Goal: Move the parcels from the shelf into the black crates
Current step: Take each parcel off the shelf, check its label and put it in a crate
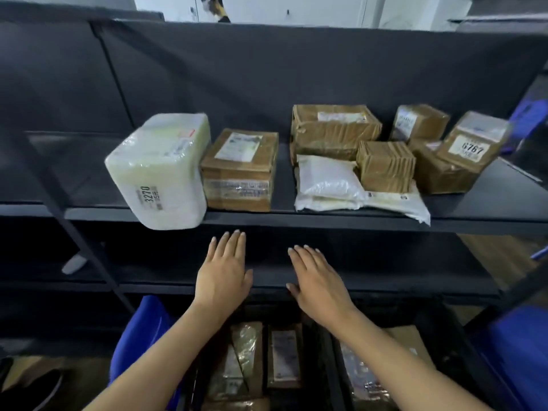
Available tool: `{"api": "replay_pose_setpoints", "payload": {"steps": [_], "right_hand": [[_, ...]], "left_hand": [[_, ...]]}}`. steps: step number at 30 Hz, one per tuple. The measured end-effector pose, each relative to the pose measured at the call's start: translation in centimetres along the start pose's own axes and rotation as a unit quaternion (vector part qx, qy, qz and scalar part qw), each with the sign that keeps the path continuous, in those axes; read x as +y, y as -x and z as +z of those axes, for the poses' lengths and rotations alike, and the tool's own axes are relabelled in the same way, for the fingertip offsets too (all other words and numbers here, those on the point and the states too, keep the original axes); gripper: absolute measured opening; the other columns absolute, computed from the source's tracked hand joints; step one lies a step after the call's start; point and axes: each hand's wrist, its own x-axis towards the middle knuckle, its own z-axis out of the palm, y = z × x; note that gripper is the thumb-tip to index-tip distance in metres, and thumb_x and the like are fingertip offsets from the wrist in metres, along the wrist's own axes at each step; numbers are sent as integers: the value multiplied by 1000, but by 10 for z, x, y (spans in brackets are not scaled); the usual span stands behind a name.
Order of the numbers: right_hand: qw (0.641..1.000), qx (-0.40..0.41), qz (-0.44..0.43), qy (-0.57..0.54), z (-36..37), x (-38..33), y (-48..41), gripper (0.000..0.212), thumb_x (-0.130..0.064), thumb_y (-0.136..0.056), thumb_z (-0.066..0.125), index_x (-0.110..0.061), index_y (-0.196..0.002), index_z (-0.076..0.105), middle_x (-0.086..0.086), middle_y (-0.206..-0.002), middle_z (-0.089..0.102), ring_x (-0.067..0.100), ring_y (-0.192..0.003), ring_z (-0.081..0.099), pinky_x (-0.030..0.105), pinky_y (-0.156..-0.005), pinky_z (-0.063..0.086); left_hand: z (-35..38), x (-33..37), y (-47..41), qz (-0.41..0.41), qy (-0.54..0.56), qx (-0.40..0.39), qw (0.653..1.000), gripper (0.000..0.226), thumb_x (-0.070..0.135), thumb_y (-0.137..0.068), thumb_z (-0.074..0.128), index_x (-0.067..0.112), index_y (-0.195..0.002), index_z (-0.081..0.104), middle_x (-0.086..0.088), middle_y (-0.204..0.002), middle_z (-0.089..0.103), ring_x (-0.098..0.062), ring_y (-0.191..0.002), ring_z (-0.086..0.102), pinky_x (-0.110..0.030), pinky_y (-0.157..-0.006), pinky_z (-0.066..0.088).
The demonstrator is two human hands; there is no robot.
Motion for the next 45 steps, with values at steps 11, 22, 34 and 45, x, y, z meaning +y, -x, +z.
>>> {"api": "replay_pose_setpoints", "payload": {"steps": [11,22,34,45], "right_hand": [[993,114,-22,30,-90,-8,-95,88,-34,-87,65,-4,-150,11,14,-156,20,28,-145,17,34,-117,18],[986,55,-88,134,-70,-11,-146,75,-6,-89,48,0,-150,4,21,-156,14,34,-145,9,42,-119,9],[969,153,-90,170,-62,-11,-152,54,-7,-83,49,-1,-136,48,18,-134,54,32,-127,50,41,-104,43],[976,115,-109,148,-83,2,-129,98,-21,-52,88,3,-136,44,20,-135,51,35,-128,47,40,-109,30]], "left_hand": [[-74,-13,-64,27,-77,112,990,90,34,-86,60,3,-151,6,-12,-159,12,-26,-148,7,-42,-121,6],[-50,-23,-103,39,-189,80,978,84,22,-84,66,-4,-147,18,-22,-152,29,-32,-139,34,-43,-116,26],[-28,-20,-114,53,-189,186,963,48,5,-87,35,-8,-130,49,-26,-127,58,-37,-118,58,-45,-100,48],[-64,-18,-89,58,-63,145,986,102,38,-45,93,-7,-128,54,-22,-125,60,-36,-117,58,-50,-97,48]]}}
